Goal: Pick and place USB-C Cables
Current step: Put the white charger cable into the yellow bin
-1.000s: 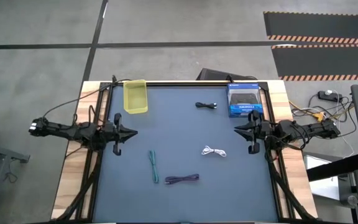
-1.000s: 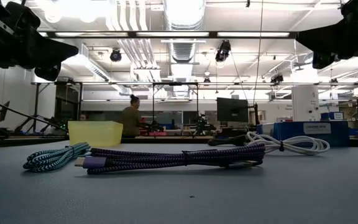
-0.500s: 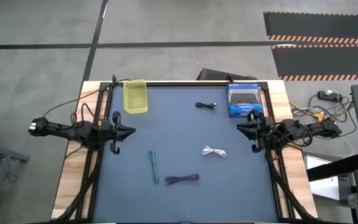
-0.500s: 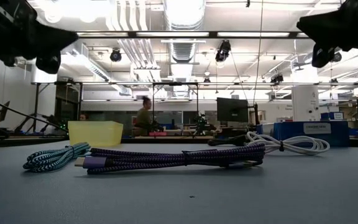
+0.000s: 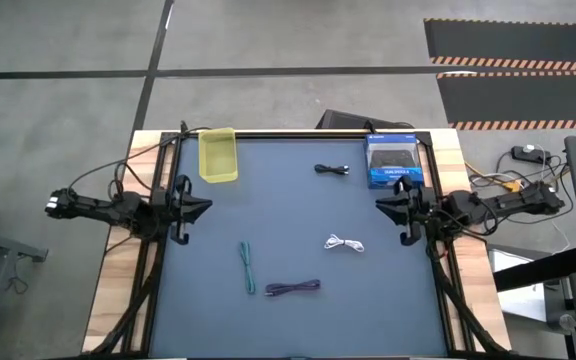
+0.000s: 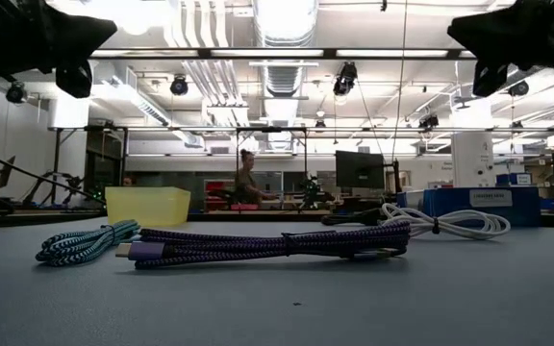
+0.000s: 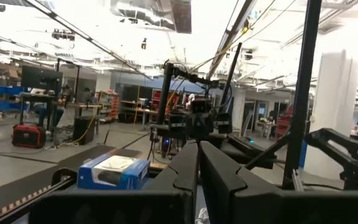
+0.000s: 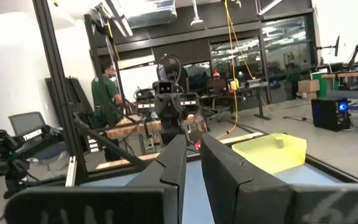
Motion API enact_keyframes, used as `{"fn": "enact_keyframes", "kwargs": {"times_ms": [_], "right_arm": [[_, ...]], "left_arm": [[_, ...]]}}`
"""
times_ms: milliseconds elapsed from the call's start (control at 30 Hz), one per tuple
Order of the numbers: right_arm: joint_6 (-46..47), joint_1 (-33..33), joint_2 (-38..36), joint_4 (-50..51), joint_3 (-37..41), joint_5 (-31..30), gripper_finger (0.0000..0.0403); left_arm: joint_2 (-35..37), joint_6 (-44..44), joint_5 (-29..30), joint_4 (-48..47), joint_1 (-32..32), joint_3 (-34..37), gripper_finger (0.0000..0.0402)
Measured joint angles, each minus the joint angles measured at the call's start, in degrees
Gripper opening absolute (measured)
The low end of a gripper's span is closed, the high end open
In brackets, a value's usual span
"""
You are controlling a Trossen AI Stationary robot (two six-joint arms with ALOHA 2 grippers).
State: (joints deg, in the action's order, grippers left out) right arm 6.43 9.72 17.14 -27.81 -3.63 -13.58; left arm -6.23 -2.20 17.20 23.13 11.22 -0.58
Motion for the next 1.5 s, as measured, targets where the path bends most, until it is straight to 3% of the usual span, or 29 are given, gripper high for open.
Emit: {"fn": "enact_keyframes", "kwargs": {"times_ms": [200,333,567,767,967,1233,1500], "right_arm": [[-0.43,0.0,6.75,1.68,-4.96,0.0,0.0038],[-0.43,0.0,10.71,3.97,-7.84,0.0,0.0038],[-0.87,0.02,17.65,6.84,-12.6,0.31,0.0038],[2.25,0.11,23.1,23.21,-20.18,2.15,0.0038],[2.54,0.15,30.37,31.68,-27.6,2.41,0.0038],[3.82,0.15,38.96,49.04,-37.15,8.82,0.0038],[4.13,0.15,44.19,58.68,-40.25,9.11,0.0038]], "left_arm": [[-0.92,-1.65,0.21,0.7,0.0,0.06,0.0001],[-2.71,-6.19,0.21,4.56,0.0,0.14,0.0001],[-7.04,-6.11,0.79,11.13,0.0,0.22,0.0001],[-11.25,-7.99,1.28,18.02,0.0,0.24,0.0001],[-16.32,-8.02,1.33,26.04,0.0,0.28,0.0001],[-21.1,-8.07,1.37,29.04,0.0,0.28,0.0001],[-23.2,-8.02,1.75,30.71,0.0,-0.07,0.0001]]}}
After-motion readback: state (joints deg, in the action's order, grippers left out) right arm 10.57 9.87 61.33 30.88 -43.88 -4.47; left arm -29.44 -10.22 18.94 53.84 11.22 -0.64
